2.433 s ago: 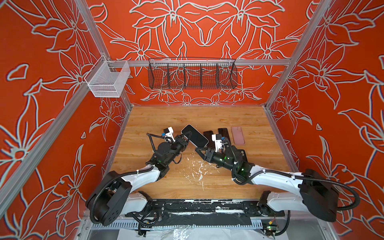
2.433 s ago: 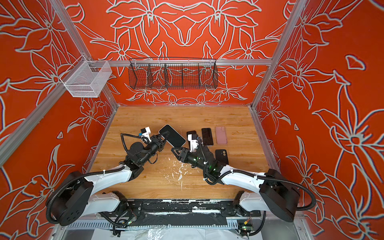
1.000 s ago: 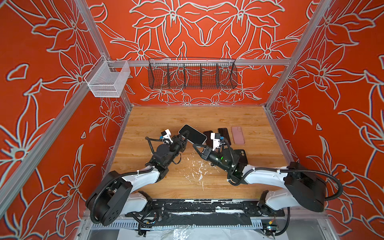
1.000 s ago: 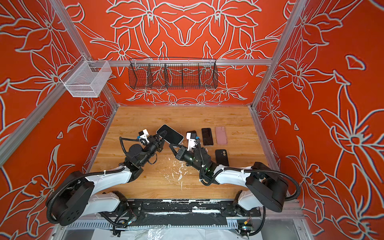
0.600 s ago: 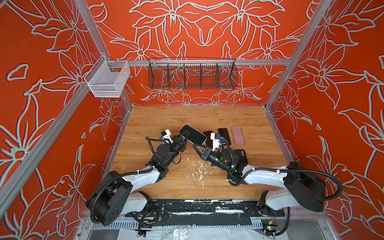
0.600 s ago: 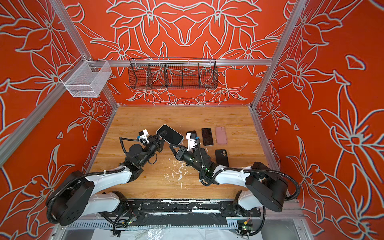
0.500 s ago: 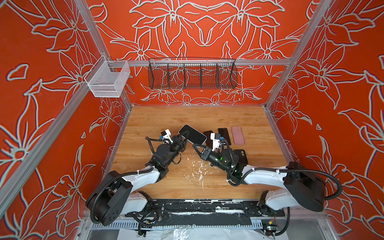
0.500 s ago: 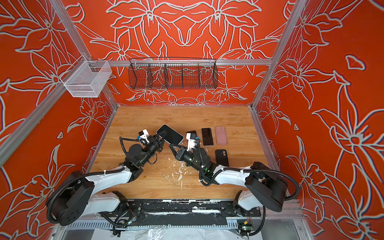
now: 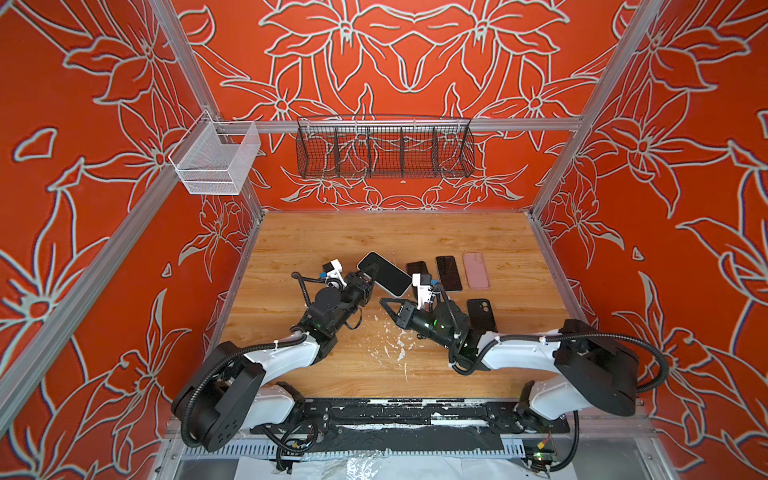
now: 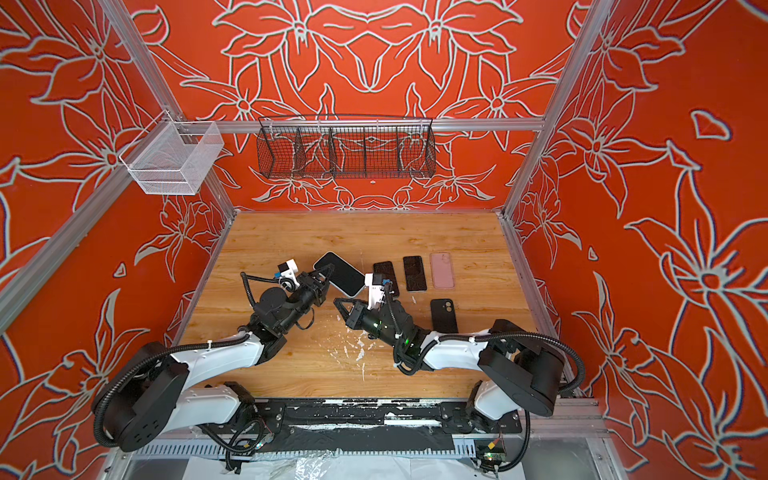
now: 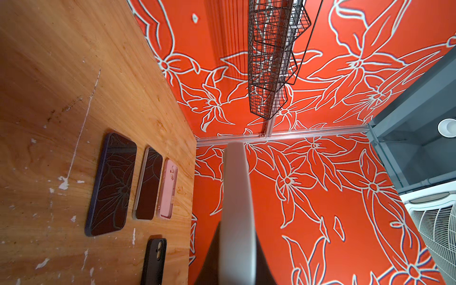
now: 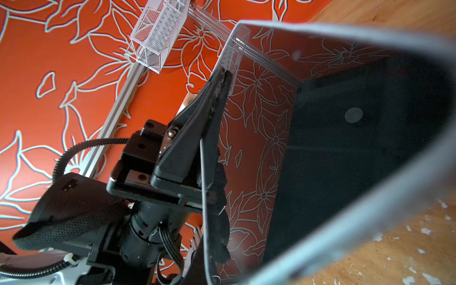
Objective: Take the phone out of the phone case
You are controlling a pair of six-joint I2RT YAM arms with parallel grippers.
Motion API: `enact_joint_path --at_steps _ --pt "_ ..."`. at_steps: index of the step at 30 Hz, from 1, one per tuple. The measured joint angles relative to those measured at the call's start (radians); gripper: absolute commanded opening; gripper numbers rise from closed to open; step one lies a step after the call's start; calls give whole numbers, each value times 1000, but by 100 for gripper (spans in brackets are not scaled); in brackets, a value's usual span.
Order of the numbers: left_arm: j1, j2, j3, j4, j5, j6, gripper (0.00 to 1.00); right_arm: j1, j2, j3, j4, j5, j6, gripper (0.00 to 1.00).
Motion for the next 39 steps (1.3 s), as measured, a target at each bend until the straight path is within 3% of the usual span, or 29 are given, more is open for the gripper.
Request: enact_joint_path --at_steps 5,8,28,39 --pt "1 0 0 1 0 0 0 0 -2 -4 5 -1 -2 36" --pt "2 0 0 2 0 -1 0 0 -19 -24 8 1 -4 43" --pt "8 3 -26 55 6 -29 0 -8 -97 -56 27 5 8 36" --pt "9 3 -27 62 18 -39 0 -40 -68 -56 54 -3 35 23"
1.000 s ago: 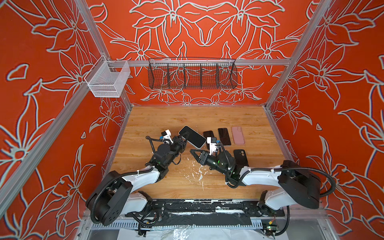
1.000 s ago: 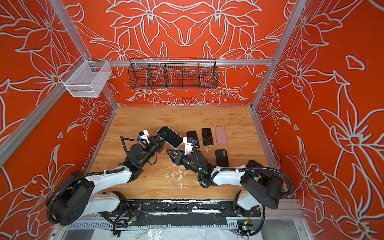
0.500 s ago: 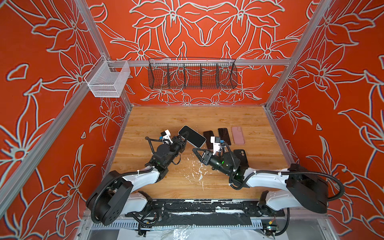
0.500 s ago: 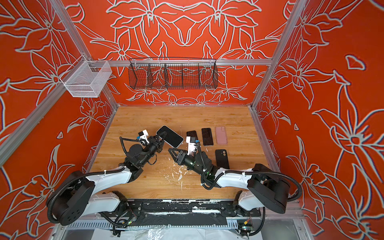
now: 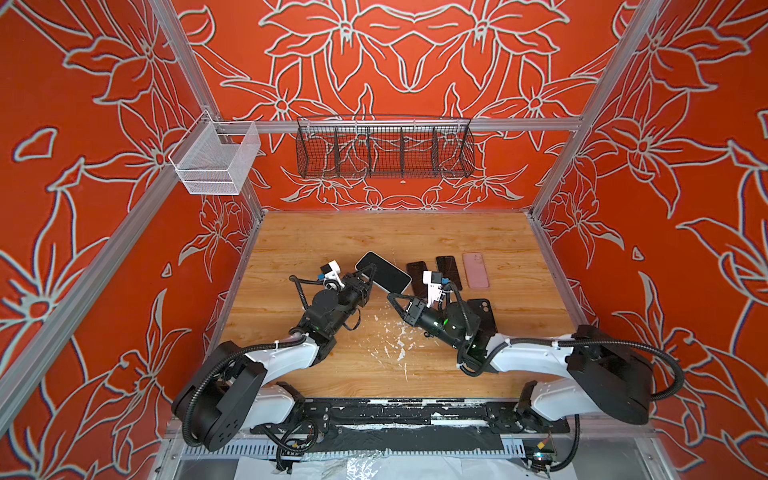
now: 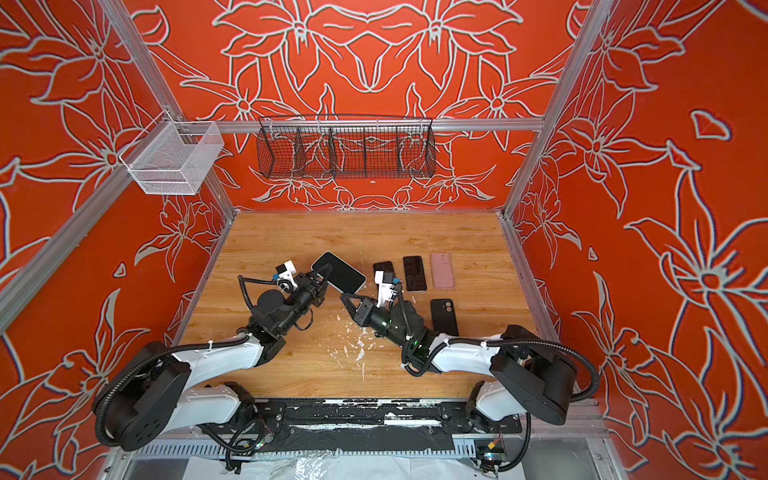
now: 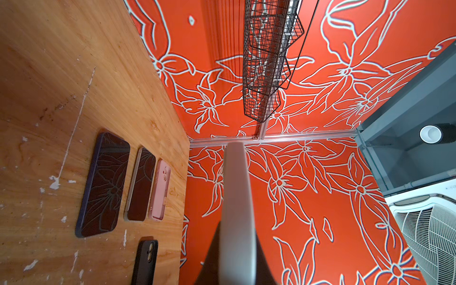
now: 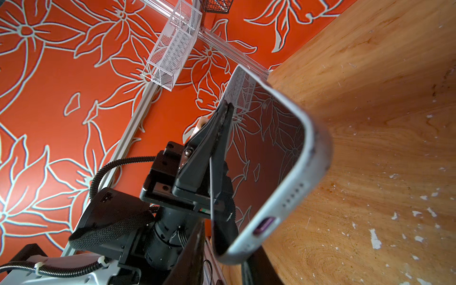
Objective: Take the phone out of the phone case
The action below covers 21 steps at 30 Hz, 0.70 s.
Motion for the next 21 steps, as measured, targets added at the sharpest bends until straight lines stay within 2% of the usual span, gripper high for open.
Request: enact_joint_path --at_steps 6,21 --pt "0 2 0 10 3 -23 0 -6 6 0 32 -23 23 12" --pt "5 34 0 53 6 -57 0 -13 20 12 38 -41 23 10"
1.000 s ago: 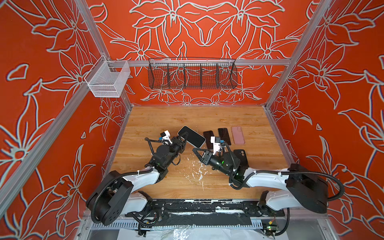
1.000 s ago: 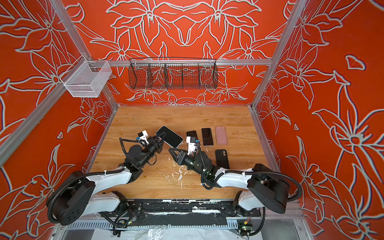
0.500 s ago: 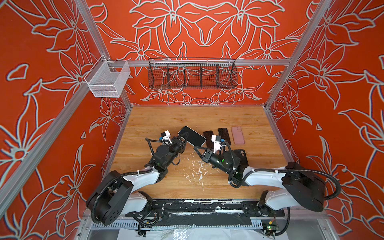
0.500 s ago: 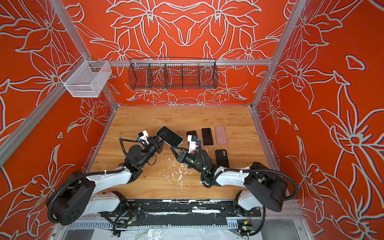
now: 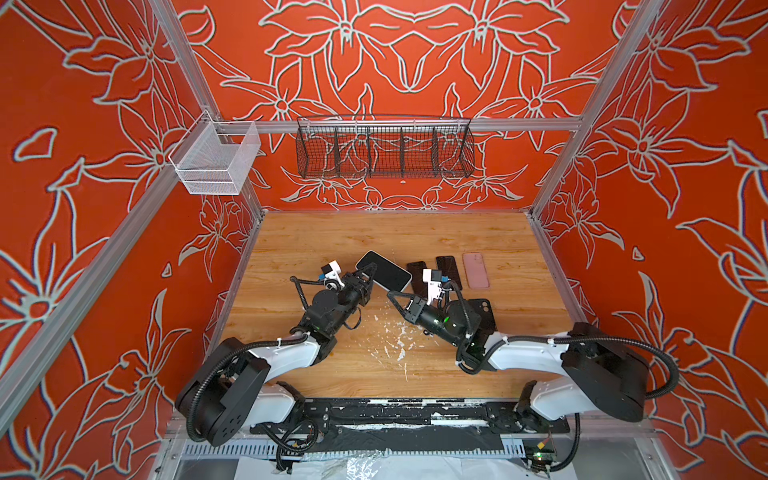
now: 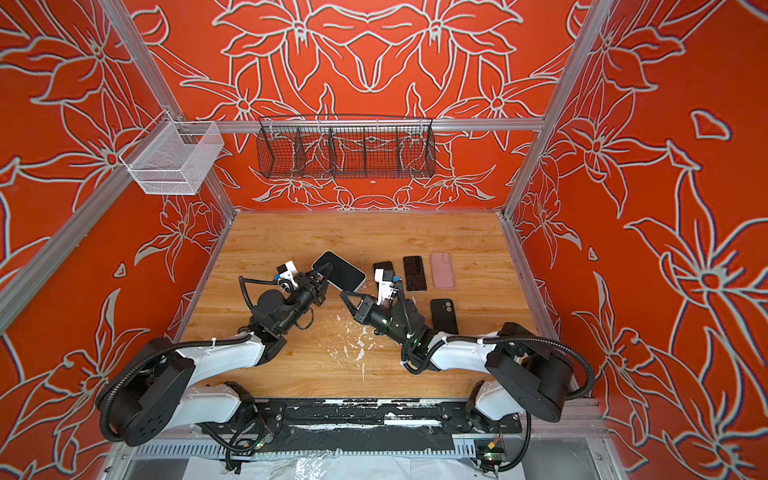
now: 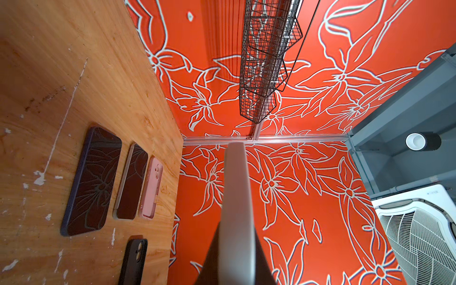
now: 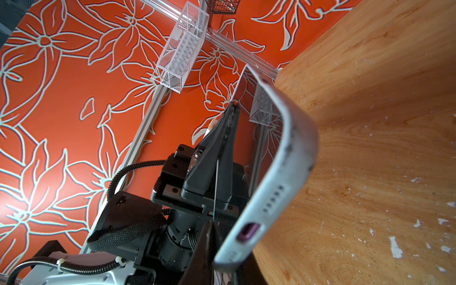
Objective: Take the phone out of the phone case
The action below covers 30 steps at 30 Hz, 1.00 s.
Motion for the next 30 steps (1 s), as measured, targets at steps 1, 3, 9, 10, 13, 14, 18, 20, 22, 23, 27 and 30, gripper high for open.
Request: enact_joint_path --at_steps 1,3,9,10,13,14,18,20,22,23,27,30 --pt "2 6 0 6 -3 -8 0 0 0 7 -13 -2 -11 10" --pt "5 17 0 21 -7 -23 0 -2 0 19 -32 -5 -29 9" --pt "7 28 0 26 -16 -70 0 -5 0 36 -65 -8 -123 9" --pt "8 26 0 24 -19 -76 0 -5 0 41 -72 -7 -143 9" --pt "8 5 0 -5 -29 -87 0 -5 -3 54 -97 -8 -211 8" --pt "9 -8 0 -20 -33 -88 0 -5 -3 59 -103 -7 -233 9" --pt "11 -62 6 -82 -44 -90 0 -3 -5 73 -109 -2 -307 9" --pt "13 -88 12 -117 -45 -90 0 -2 -5 78 -108 3 -335 9" --pt "14 -108 18 -147 -45 -95 0 4 -5 81 -109 20 -354 9" --pt "14 -117 21 -163 -45 -98 0 8 -5 82 -109 27 -363 9" --pt "14 -146 24 -206 -46 -109 0 18 -5 82 -109 45 -386 9" --pt "14 -169 27 -239 -48 -110 0 24 -5 82 -109 53 -404 9"
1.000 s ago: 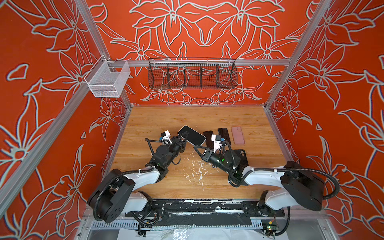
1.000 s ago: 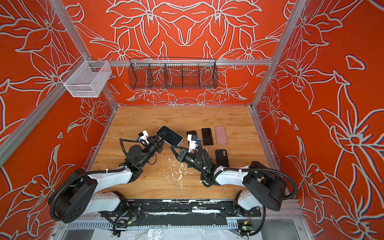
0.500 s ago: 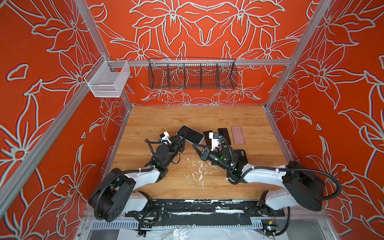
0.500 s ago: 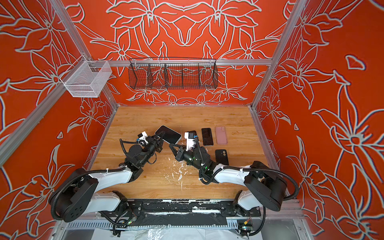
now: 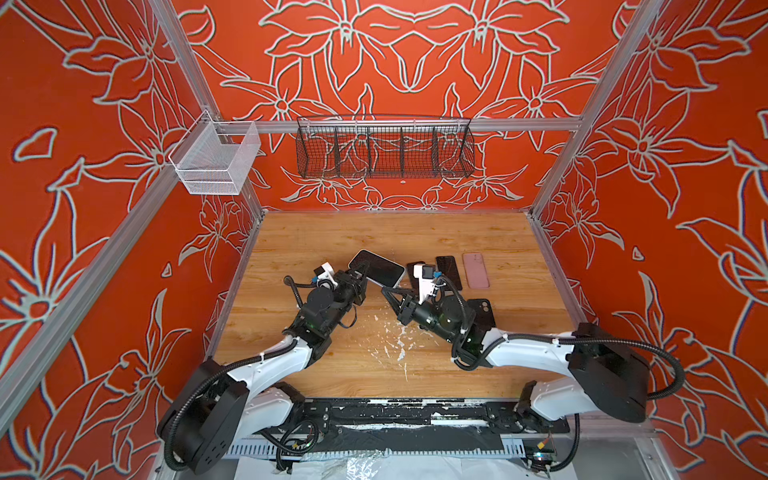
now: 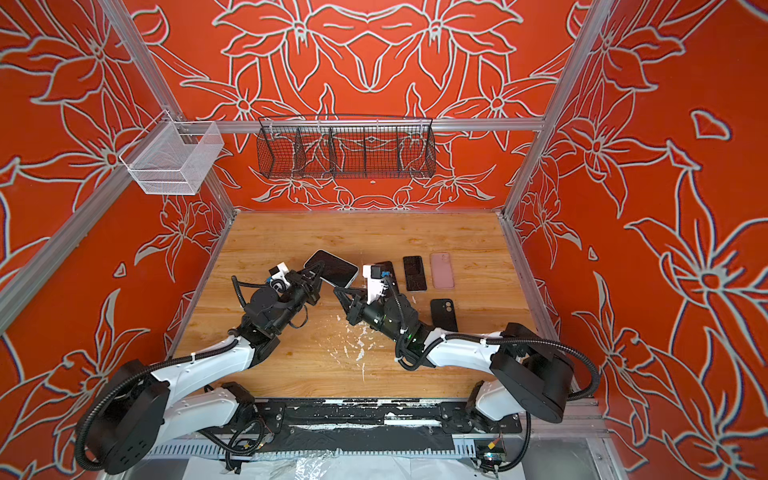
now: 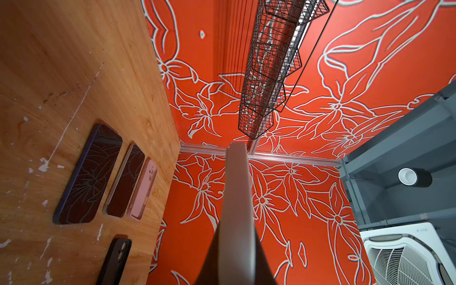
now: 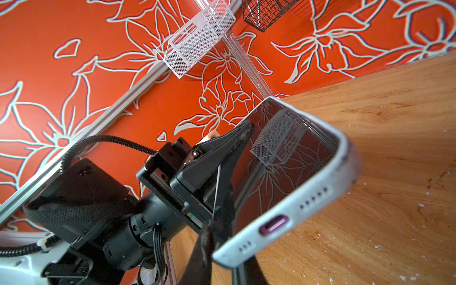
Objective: Take the phone out of the phone case
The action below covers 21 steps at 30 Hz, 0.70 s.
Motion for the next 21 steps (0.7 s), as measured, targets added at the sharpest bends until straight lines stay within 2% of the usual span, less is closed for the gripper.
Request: enact_joint_path --at_steps 8,21 --pt "1 -13 33 -70 1 0 0 2 10 -2 3 29 -56 10" --pt "1 -13 42 -85 19 -6 0 4 26 -22 9 55 -71 11"
